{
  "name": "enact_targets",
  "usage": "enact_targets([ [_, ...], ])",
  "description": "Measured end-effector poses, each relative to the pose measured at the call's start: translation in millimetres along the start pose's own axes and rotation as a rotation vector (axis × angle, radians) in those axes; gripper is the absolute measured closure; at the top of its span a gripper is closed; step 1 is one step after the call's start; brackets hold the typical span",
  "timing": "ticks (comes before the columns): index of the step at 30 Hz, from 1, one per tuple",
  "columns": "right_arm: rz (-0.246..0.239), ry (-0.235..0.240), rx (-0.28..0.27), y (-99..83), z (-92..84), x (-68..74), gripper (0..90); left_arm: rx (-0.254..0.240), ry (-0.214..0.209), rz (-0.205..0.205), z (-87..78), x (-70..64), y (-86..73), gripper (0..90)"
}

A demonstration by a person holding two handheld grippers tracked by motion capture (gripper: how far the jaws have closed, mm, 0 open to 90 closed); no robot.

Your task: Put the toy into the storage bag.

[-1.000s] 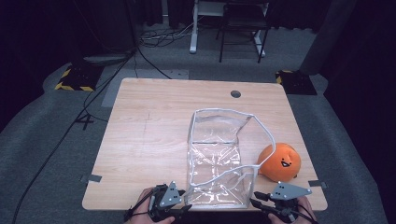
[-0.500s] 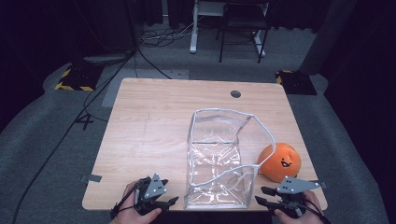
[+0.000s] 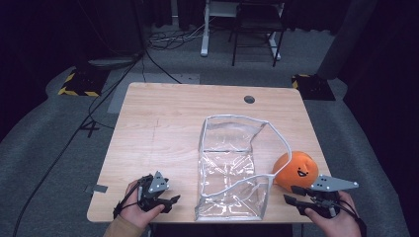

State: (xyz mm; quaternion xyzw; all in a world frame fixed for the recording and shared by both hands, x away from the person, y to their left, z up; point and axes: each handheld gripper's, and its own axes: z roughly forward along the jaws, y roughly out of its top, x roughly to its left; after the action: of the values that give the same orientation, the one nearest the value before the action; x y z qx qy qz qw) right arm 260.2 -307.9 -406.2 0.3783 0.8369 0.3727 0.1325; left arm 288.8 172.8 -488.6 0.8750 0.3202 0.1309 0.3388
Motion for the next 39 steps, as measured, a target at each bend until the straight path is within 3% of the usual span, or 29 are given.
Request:
enact_targets([
  [10,0.035,-0.08,-0.054,11.7,-24.8,-24.5,54.5,0.0,0.026,-0.024,15.0,18.4,-8.7,29.7],
  [15,0.057,-0.107,-0.051,14.5,-28.9,-37.9,54.4,-0.013,0.012,-0.052,17.0,22.2,-13.5,28.3],
  [20,0.078,-0.135,-0.041,18.6,-29.5,-53.0,54.3,-0.047,0.0,-0.052,17.8,26.8,-17.7,27.7],
  [28,0.089,-0.185,-0.008,32.3,-25.9,-79.3,53.9,-0.05,0.012,-0.072,18.2,30.4,-17.7,28.8],
  [33,0.103,-0.194,0.014,37.7,-19.4,-89.8,47.6,-0.049,0.015,-0.071,18.3,30.3,-17.6,28.8],
  [39,0.103,-0.202,0.069,48.8,-4.4,-104.5,32.9,-0.049,0.015,-0.072,18.2,30.2,-17.6,28.7],
])
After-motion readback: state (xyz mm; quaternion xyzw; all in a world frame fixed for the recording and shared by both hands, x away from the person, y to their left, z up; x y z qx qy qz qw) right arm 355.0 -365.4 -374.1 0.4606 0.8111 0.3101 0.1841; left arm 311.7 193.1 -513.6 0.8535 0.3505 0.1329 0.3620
